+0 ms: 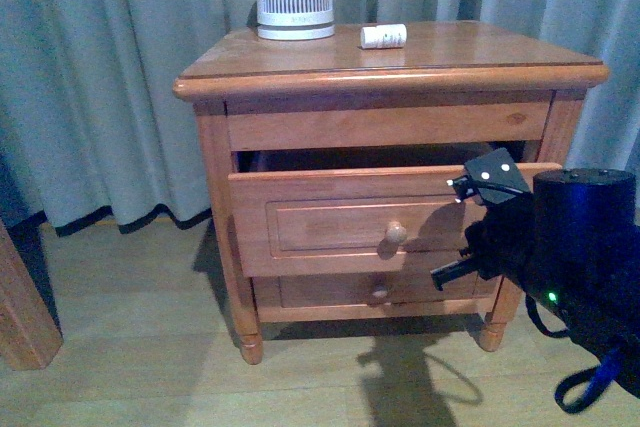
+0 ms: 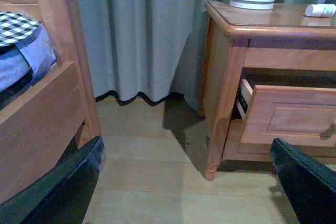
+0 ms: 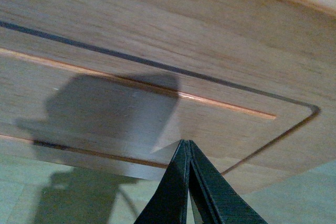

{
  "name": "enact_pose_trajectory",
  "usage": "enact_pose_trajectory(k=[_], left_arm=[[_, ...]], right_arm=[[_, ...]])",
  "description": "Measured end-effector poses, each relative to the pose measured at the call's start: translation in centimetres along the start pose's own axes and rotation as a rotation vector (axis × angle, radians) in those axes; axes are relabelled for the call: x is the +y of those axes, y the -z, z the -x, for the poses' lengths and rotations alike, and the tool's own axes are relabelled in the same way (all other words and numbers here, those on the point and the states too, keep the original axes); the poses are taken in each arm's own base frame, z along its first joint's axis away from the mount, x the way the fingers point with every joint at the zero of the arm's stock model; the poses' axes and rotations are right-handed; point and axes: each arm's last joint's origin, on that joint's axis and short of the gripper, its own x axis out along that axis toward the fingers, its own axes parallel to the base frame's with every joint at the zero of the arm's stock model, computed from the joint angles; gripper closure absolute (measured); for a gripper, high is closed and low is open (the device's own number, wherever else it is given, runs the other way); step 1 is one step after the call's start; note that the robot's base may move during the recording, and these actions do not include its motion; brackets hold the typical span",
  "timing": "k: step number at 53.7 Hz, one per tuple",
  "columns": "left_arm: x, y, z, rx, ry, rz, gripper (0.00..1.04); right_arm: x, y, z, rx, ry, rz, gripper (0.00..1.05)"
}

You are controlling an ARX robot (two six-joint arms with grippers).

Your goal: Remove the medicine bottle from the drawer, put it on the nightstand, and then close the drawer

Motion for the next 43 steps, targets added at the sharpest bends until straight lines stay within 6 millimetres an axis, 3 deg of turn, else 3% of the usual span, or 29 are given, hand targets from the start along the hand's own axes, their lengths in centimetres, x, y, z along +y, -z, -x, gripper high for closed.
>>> enact_pose_trajectory(k=[19,43], left_arm=[[0.0,0.0,0.0,0.000,0.000,0.000,0.06],[0.0,0.0,0.0,0.000,0.000,0.000,0.06]], right_arm=[[0.1,-1.1,-5.3,-0.026,-0.073,0.146,1.01],[-1.1,-0.4,-6.5,0.001,-0.102,0.150,1.01]])
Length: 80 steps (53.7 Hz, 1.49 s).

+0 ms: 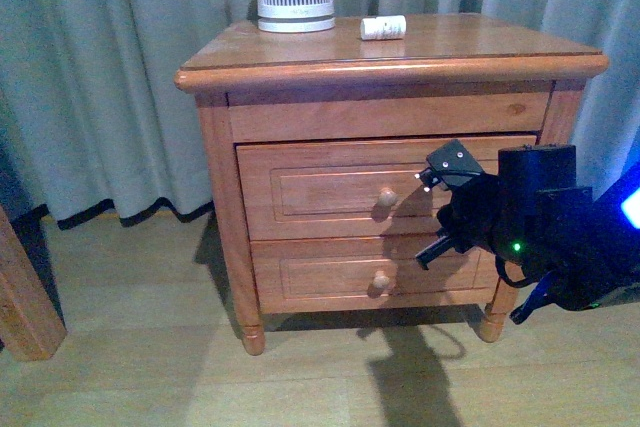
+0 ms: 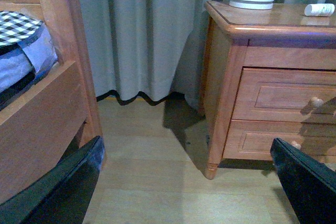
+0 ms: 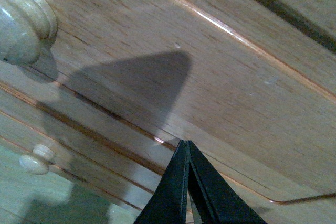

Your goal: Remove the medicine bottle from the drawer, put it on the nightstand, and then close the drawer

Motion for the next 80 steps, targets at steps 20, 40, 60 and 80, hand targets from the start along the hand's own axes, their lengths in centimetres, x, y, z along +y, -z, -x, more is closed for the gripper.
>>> enact_pose_trajectory(k=[20,40,60,80], left_arm=[[0.0,0.0,0.0,0.000,0.000,0.000,0.06],[0.0,0.0,0.0,0.000,0.000,0.000,0.06],[0.0,0.0,0.0,0.000,0.000,0.000,0.06],[0.0,0.0,0.0,0.000,0.000,0.000,0.06]], right_arm=[[-1.9,-5.6,15.2,-0.040,0.018,-0.341,1.01],[-5.2,-11.9,39.7,-0.191,0.023,-0.541,1.01],[-3.1,-4.3,43.9,-0.301,0.176,-0.481,1.01],[-1.6,-1.0,42.7,-0.288,0.175,-0.468,1.01]])
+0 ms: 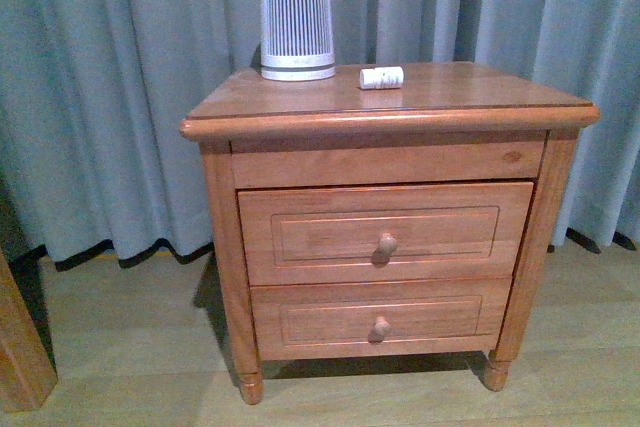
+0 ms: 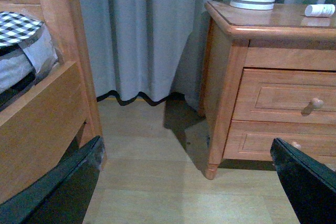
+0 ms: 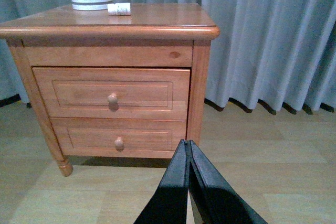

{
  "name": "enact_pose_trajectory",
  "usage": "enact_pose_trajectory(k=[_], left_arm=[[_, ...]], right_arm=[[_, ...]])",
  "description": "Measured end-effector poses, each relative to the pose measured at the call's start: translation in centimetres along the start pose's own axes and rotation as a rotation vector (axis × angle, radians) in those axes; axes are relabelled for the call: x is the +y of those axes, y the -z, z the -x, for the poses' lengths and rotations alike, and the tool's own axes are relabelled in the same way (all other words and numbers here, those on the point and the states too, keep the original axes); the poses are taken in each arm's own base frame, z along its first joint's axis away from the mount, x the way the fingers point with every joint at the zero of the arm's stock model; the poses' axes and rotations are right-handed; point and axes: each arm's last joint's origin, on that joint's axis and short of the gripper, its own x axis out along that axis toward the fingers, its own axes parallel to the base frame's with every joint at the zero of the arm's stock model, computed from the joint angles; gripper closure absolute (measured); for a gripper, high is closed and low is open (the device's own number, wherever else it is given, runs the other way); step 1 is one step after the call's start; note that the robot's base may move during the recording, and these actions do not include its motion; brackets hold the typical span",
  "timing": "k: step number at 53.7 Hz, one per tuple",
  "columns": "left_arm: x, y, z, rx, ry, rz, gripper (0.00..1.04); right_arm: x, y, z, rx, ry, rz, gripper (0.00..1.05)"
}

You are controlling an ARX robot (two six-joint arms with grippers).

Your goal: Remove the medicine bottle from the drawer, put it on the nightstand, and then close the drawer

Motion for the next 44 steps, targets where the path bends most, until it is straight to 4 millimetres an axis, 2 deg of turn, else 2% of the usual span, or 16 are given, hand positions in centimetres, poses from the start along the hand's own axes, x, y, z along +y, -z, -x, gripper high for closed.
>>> enact_pose_trajectory(k=[3,22,33,44], left_arm=[[0.00,0.00,0.00,0.000,0.000,0.000,0.06],[0.00,0.00,0.00,0.000,0.000,0.000,0.06],[0.00,0.00,0.00,0.000,0.000,0.000,0.06],[0.00,0.00,0.00,0.000,0.000,0.000,0.06]], right_arm=[[0.00,0.00,0.00,0.000,0.000,0.002,1.01],[0.00,0.00,0.00,0.000,0.000,0.002,0.38],[0.00,0.00,0.00,0.000,0.000,0.002,0.05],[0.00,0.00,0.00,0.000,0.000,0.002,0.07]])
